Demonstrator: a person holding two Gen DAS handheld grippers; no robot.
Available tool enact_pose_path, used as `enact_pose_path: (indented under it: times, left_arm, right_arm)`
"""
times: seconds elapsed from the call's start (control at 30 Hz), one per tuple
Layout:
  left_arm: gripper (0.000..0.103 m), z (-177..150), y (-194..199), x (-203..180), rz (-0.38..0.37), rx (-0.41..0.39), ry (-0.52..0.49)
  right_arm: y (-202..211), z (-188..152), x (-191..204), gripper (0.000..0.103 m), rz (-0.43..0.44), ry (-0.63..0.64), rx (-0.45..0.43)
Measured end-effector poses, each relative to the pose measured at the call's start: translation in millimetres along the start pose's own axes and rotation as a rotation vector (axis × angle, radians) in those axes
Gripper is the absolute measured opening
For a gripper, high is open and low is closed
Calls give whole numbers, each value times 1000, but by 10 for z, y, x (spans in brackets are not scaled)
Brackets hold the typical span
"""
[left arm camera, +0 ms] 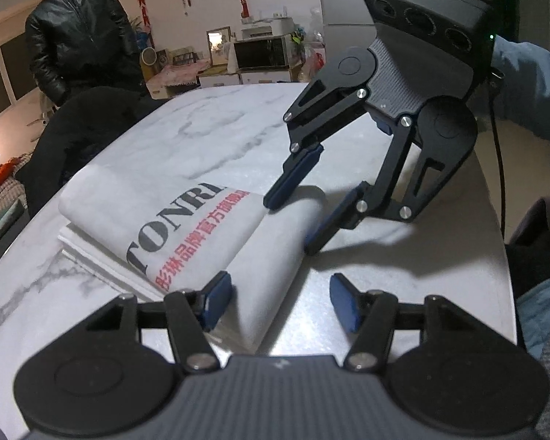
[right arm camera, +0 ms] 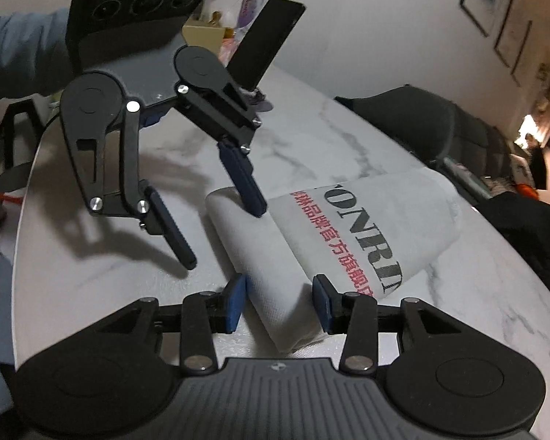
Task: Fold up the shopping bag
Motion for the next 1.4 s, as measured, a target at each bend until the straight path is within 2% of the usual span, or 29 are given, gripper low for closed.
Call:
enact_pose_path:
  times: [0.17, 0.3, 0.37, 0.53, 0.77, 0.87, 1.07, 1.23, 1.4]
  left_arm:
    - [54, -20, -66, 9, 38, -27, -15]
    - [43, -44, -88, 89, 44, -44, 9]
    - [39, -58, -89, 166, 35, -53, 53]
    - [38, -102, -130, 367, -31, -65, 224]
    - [38, -174, -208, 640, -127, -55, 433]
    - [38, -210, -242, 736, -159, -50, 491]
    - [38, -309, -321, 900, -188, -70, 611]
    - [38, -398, -391, 980, -178, -87, 735]
    - [39, -449, -422, 982, -155, -106, 826]
  right_arm:
    - [30, -52, -234, 40, 111, -132, -59]
    - [45, -95, -351, 40, 164, -217, -113]
    - [61, -105, -348, 40, 167, -233, -131]
    - [99, -115, -356, 40, 168, -265, -169]
    - [74, -107, -302, 41, 116, -167, -158]
    - [61, -118, -327, 40, 103, -180, -158]
    - [78, -199, -547, 39, 169, -386, -220]
    - [109, -258, -678, 38, 212, -555, -257]
    - [114, -296, -736, 36, 222, -660, -290]
Point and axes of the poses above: each gripper's, at about its wrist camera, not at the fingertips, and y roughly against the way its jaws point, x to its left, z to its top, the point moved 5 cm from there along -y, roughly the way its jaws point, and after that the axes turned 11 degrees about z, right-handed, at the moved point
